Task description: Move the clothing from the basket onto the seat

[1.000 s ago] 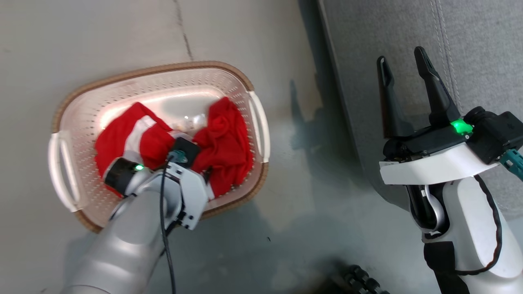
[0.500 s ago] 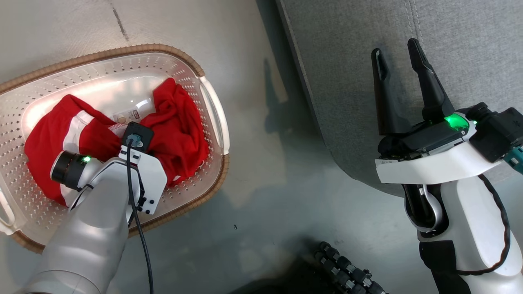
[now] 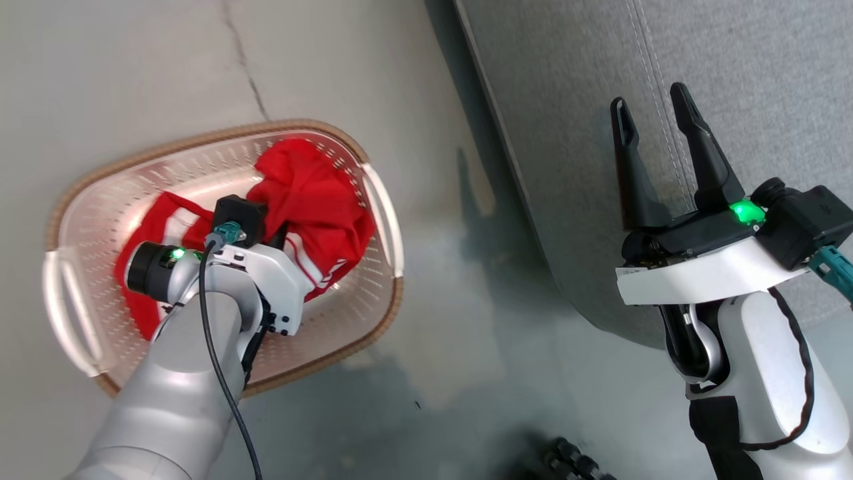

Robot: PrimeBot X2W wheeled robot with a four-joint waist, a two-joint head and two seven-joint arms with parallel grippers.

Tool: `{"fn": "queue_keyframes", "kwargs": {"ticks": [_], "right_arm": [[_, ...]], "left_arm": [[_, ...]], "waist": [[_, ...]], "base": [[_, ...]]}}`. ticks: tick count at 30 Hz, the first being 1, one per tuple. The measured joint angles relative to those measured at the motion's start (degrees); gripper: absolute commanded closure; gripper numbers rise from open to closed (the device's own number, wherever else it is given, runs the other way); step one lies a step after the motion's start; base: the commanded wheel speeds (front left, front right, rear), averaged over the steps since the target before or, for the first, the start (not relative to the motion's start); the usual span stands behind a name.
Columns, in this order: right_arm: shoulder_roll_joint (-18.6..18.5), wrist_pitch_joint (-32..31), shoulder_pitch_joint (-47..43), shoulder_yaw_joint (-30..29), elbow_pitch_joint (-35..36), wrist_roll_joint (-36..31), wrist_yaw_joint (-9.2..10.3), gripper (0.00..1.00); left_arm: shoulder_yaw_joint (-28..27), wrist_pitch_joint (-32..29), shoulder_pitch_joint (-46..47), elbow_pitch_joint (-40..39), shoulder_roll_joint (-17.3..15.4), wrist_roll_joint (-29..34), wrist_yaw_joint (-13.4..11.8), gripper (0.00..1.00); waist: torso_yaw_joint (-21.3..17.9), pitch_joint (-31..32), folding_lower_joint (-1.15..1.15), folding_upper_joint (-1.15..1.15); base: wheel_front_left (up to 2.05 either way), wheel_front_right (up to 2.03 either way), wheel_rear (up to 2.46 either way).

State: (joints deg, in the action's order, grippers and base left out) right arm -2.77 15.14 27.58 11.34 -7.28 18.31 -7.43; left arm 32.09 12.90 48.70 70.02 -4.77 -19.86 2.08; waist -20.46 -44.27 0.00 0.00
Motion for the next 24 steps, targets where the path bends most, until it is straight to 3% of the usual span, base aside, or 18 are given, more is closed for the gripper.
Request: {"fn": "queue_keyframes", "kwargs": {"ticks": [5,16,24], "right_arm": [[0.05,0.01,-0.82,-1.12,-2.03,-1.67,0.01,0.0],[0.07,-0.13,-5.53,-4.23,-4.77,-6.05,0.0,0.0],[0.07,-2.25,-8.94,-5.75,-4.01,-7.65,0.0,0.0]], "left_arm": [[-0.57,1.85,-2.11,-4.86,0.29,-0.69,0.8,1.0],[-7.33,1.99,-14.85,-30.51,-1.09,-1.41,2.4,1.0],[-11.69,2.0,-20.96,-42.89,-0.78,-0.18,2.76,1.0]], "waist": [[2.31,4.2,0.0,0.0],[9.42,13.74,0.0,0.0],[13.95,19.96,0.0,0.0]], "base": [[0.0,0.0,0.0],[0.0,0.0,0.0],[0.0,0.0,0.0]]}}
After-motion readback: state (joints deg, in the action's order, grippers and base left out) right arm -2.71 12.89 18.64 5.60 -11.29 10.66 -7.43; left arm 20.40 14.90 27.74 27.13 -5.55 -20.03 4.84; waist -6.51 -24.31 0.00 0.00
